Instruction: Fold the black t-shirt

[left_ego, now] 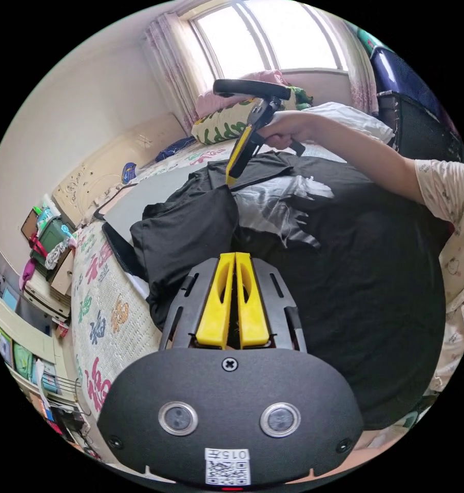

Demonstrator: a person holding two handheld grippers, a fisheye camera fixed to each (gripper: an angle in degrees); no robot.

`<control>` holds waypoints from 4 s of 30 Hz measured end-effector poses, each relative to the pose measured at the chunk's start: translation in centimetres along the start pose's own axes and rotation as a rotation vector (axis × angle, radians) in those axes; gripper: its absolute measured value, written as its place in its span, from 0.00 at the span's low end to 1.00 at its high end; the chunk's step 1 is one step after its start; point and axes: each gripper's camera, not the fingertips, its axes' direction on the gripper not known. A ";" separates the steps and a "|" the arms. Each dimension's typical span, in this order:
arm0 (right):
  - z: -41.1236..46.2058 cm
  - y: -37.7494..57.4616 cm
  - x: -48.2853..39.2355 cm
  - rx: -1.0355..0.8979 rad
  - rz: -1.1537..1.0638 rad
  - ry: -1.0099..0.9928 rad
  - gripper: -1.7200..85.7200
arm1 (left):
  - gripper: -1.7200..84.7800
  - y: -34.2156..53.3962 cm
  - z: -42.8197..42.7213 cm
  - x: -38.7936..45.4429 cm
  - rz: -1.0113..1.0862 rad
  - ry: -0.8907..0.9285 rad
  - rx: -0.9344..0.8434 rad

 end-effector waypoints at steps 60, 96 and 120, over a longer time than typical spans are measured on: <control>-15.1 57.8 -5.6 0.474 -0.186 -0.142 0.02 | 0.03 35.9 -8.6 22.6 0.041 -0.051 0.341; -22.3 76.2 -3.4 0.439 -0.262 -0.295 0.02 | 0.05 47.8 -16.6 27.5 -0.240 0.194 0.366; -37.7 57.9 23.0 0.640 0.445 -0.548 0.15 | 0.13 26.9 -24.0 -3.4 -1.109 0.135 0.361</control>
